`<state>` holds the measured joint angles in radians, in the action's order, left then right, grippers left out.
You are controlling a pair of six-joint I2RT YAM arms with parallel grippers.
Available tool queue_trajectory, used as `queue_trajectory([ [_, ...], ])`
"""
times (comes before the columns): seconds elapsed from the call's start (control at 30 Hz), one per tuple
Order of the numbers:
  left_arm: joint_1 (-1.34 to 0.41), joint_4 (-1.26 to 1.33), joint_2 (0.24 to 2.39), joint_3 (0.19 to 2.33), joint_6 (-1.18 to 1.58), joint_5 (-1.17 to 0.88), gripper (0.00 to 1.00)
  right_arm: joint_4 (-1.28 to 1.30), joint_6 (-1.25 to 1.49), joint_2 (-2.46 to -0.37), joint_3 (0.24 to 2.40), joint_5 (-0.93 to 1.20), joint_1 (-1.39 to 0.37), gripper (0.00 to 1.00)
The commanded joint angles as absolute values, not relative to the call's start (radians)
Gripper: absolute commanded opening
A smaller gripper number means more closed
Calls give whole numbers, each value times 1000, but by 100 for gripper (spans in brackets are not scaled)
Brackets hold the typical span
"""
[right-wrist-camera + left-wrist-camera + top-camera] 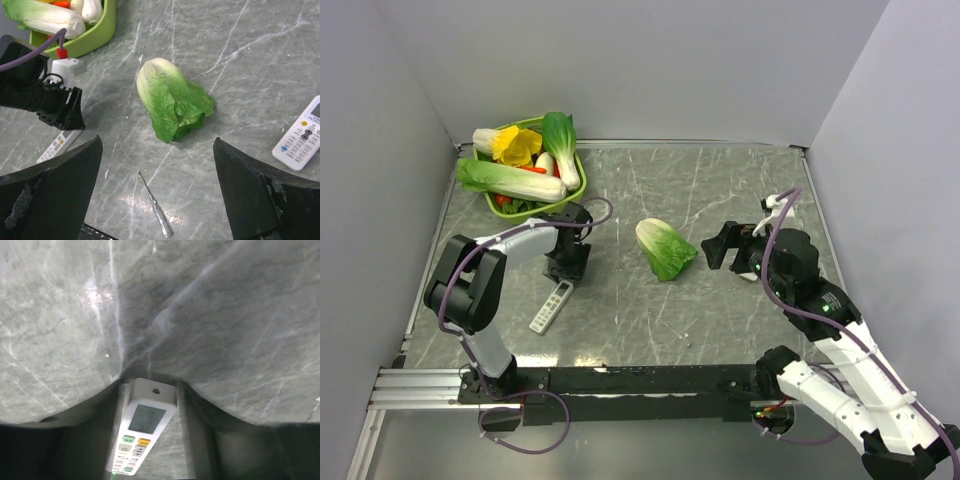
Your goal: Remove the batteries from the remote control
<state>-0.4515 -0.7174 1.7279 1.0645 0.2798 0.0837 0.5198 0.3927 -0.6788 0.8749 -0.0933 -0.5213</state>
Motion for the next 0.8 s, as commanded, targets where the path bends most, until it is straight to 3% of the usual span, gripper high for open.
queue_trajectory([
  [0.0,-462,-787,1698,1104,322,150,73,523,397,-687,897,-110,-526,100],
  [0.03,-463,-802,1689,1101,330,156,79,522,399,-687,896,-109,-525,100],
  [0.13,-463,-853,1672,1091,366,159,82,522,394,-692,899,-98,-526,100],
  [0.4,-465,-848,1700,1052,371,140,75,545,391,-710,905,-83,-526,100],
  [0.5,-466,-831,1703,1034,371,127,64,540,393,-707,899,-83,-526,100],
  [0.77,-506,-750,1743,1017,354,8,14,514,355,-675,891,-36,-528,100],
])
